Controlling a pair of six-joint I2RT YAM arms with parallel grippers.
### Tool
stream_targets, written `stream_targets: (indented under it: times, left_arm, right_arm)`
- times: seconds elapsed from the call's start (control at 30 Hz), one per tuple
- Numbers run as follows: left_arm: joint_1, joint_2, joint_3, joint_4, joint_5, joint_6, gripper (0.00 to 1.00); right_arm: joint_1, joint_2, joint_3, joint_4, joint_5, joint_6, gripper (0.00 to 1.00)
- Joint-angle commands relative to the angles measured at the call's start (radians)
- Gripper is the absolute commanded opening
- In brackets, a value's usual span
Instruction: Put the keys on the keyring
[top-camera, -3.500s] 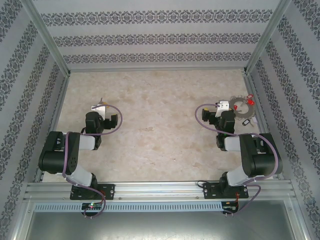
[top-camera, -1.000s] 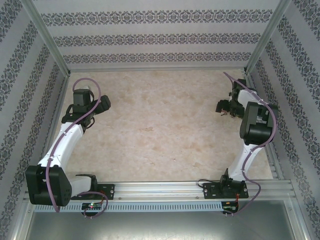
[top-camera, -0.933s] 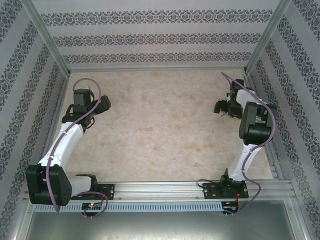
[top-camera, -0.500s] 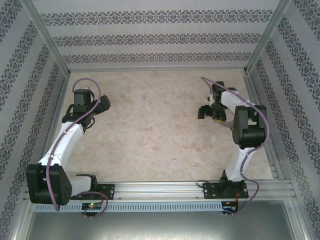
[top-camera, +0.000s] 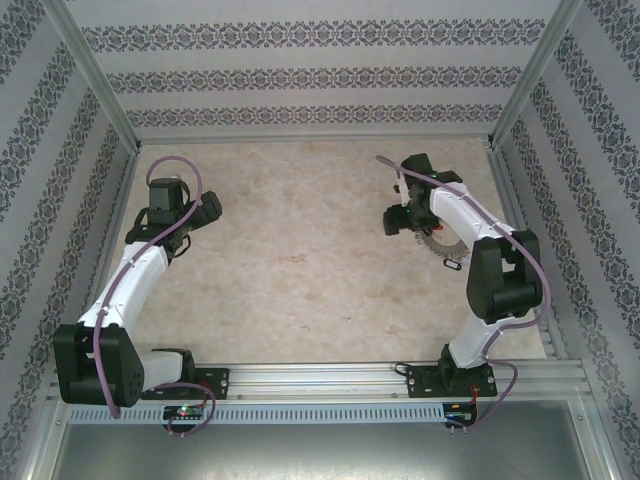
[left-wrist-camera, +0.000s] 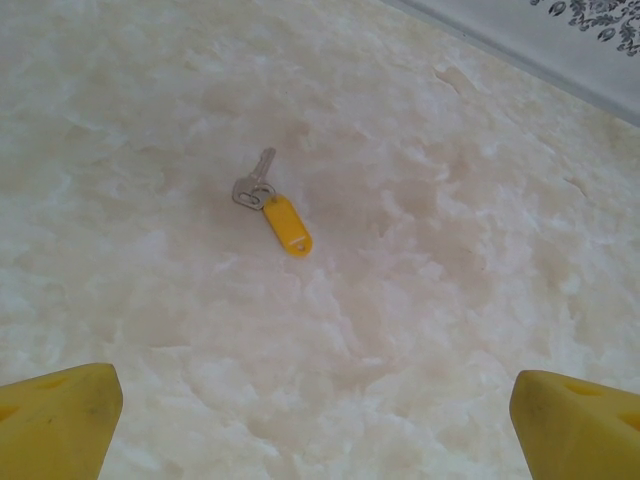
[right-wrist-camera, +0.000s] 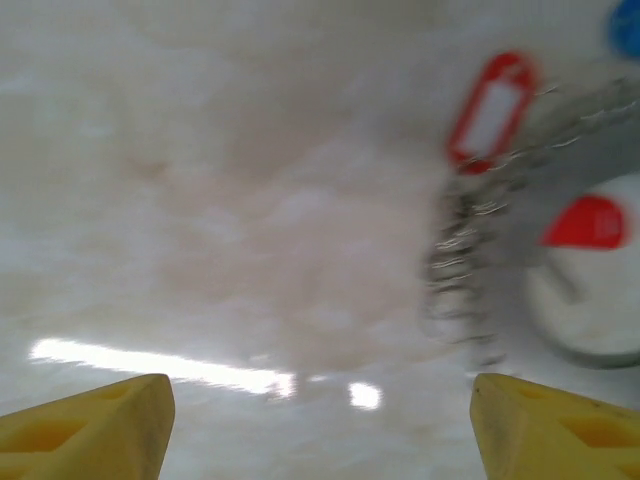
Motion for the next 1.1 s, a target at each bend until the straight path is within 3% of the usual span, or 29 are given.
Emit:
stream_targets:
  times: [0.0,0.1,0.2,0.37,0.57,0.77,1.0,1.07]
  left_arm:
    - [0.001,0.006,0.002,-0.005,0.034,-0.017,1.0]
    - [-0.004,0.004,0.0,-0.007,0.029,-0.008,1.0]
    - [-0.007,0.014,0.007,0.0,0.045,0.003,1.0]
    - [-0.01,0.022,0.009,-0.005,0.051,0.013,1.0]
    - [-0.012,0.041,0.014,-0.005,0.058,0.016,1.0]
    - [-0.012,0.073,0.028,-0.008,0.076,0.016,1.0]
    - [-0.012,0.081,0.035,-0.011,0.076,0.02,1.0]
    - [-0.012,0.082,0.036,-0.011,0.075,0.02,1.0]
  right_arm:
    - [-0.025,0.006,-0.052,0.052,0.129,-0.29,0.72]
    - [-0.046,0.042,-0.072,0.067,0.2,-0.494,0.67]
    - [-0.073,0.089,-0.02,0.046,0.221,-0.588,0.63]
    - [-0.107,0.157,0.055,-0.035,0.151,-0.715,0.53]
    - [-0.087,0.175,0.046,-0.056,0.047,-0.759,0.52]
    - [-0.08,0.231,0.078,-0.044,0.073,-0.766,0.43]
    - [-0.079,0.259,0.082,-0.022,0.097,-0.778,0.42]
    - [-0.079,0.258,0.078,-0.005,0.105,-0.776,0.36]
